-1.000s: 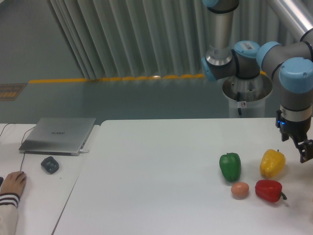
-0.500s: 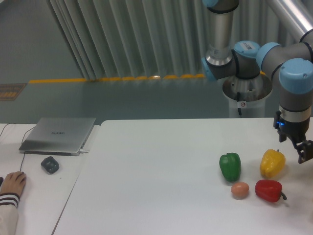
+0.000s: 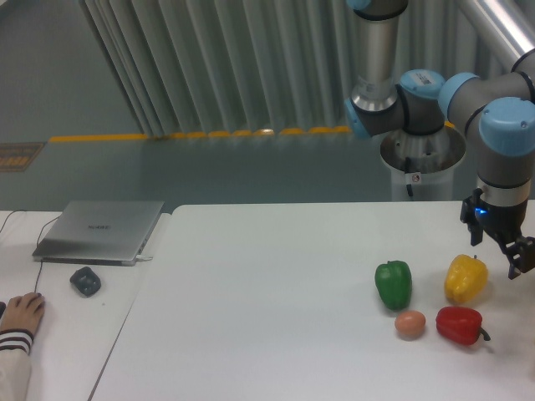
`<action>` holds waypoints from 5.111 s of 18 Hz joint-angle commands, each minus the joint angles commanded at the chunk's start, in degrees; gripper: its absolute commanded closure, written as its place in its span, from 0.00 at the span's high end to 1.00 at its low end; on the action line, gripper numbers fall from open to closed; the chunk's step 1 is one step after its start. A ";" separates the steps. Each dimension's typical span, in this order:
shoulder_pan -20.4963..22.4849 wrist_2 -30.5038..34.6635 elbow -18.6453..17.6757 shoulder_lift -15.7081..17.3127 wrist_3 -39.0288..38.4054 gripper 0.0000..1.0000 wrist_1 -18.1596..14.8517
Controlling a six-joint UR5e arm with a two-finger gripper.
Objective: Place the green peppers in a basket
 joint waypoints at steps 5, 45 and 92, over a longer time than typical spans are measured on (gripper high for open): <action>0.00 -0.97 -0.35 0.00 -0.26 1.00 1.93; -18.90 4.75 -2.72 -4.48 -62.05 1.00 2.37; 0.52 -0.26 7.73 -0.88 -4.15 0.56 -2.56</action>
